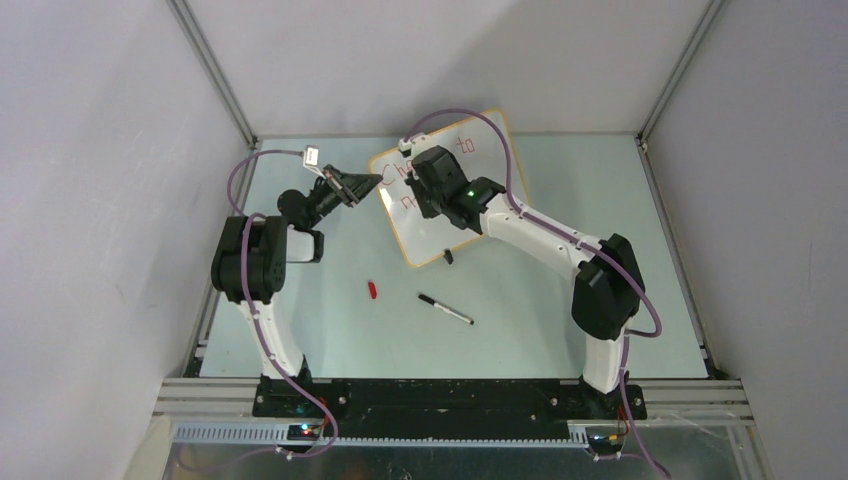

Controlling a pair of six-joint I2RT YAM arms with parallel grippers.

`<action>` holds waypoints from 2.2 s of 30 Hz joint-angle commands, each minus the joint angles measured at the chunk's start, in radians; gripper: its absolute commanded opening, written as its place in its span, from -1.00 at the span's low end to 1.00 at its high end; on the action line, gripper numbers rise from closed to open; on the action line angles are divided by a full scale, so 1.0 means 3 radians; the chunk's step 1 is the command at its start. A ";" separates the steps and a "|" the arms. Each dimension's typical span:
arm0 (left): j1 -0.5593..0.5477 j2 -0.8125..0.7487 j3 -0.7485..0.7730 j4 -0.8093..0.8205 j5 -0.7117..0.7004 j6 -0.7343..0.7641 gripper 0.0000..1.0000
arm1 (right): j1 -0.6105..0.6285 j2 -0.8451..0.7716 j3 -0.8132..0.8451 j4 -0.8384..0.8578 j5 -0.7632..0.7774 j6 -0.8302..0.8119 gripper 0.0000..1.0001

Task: Write a sentence on the whiteboard

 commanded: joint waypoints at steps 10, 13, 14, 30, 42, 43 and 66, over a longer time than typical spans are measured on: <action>0.0013 -0.0031 0.0026 0.0232 0.0059 0.0012 -1.00 | -0.0098 0.0003 0.0131 -0.0006 0.0106 -0.0011 -1.00; 0.0013 -0.0031 0.0028 0.0232 0.0054 0.0012 -1.00 | -0.0099 0.0007 0.0133 -0.0001 0.0100 -0.0007 -1.00; 0.0013 -0.0031 0.0028 0.0233 0.0055 0.0012 -1.00 | -0.0097 0.0006 0.0136 -0.0002 0.0098 -0.0010 -1.00; 0.0013 -0.0032 0.0028 0.0232 0.0059 0.0012 -1.00 | -0.0127 0.0012 0.0183 -0.0036 0.0100 -0.0009 -1.00; 0.0013 -0.0033 0.0028 0.0232 0.0056 0.0012 -1.00 | -0.0107 0.0118 0.0415 -0.0110 0.0066 -0.0028 -1.00; 0.0013 -0.0032 0.0028 0.0232 0.0057 0.0012 -1.00 | -0.0102 0.0128 0.0441 -0.0115 0.0064 -0.0028 -1.00; 0.0013 -0.0044 0.0017 0.0235 0.0056 0.0018 -1.00 | 0.0029 0.0115 0.0348 -0.0133 -0.0047 -0.0035 -1.00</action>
